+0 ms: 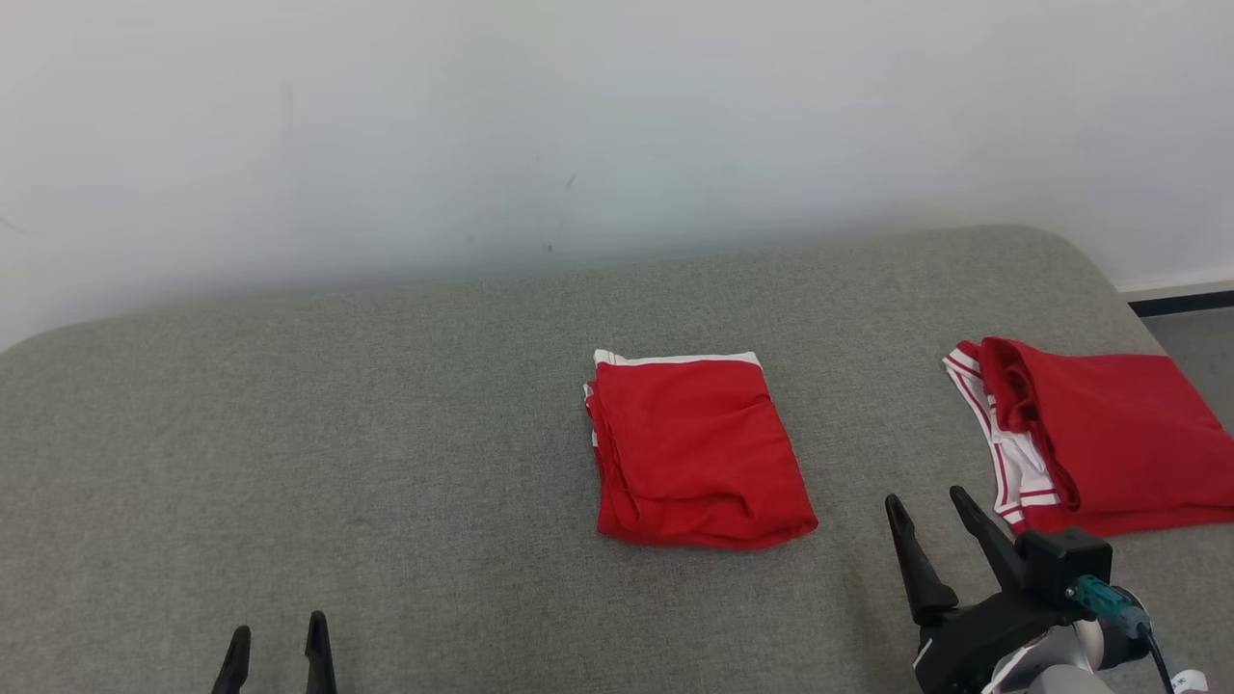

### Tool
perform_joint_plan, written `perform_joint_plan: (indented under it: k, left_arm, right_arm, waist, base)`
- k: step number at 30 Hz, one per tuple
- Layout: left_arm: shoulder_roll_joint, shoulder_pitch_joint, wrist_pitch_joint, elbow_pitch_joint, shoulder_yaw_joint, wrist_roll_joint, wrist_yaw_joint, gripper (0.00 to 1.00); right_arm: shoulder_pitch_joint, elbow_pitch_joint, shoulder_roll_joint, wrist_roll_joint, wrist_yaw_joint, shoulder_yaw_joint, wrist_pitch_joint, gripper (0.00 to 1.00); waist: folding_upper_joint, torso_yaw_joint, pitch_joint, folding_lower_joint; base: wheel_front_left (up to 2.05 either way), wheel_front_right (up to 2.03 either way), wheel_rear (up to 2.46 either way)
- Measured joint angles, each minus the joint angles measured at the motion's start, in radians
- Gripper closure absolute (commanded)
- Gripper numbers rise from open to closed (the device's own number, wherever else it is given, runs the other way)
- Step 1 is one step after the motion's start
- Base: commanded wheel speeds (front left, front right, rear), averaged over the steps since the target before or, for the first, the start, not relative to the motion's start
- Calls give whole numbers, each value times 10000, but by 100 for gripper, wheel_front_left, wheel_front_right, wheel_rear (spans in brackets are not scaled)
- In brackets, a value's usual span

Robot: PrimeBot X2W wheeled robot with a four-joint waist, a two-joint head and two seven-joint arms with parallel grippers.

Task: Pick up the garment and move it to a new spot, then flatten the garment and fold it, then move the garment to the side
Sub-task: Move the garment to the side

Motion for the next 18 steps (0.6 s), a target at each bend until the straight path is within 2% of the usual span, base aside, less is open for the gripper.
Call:
perform_joint_plan:
  k: [18]
  left_arm:
    - [0, -85, 0, 10, -23, 98, -25, 0]
  right_arm:
    - [-65, 136, 65, 119, 0, -36, 69, 0]
  waist:
    - [0, 166, 60, 0]
  base:
    - [0, 0, 0]
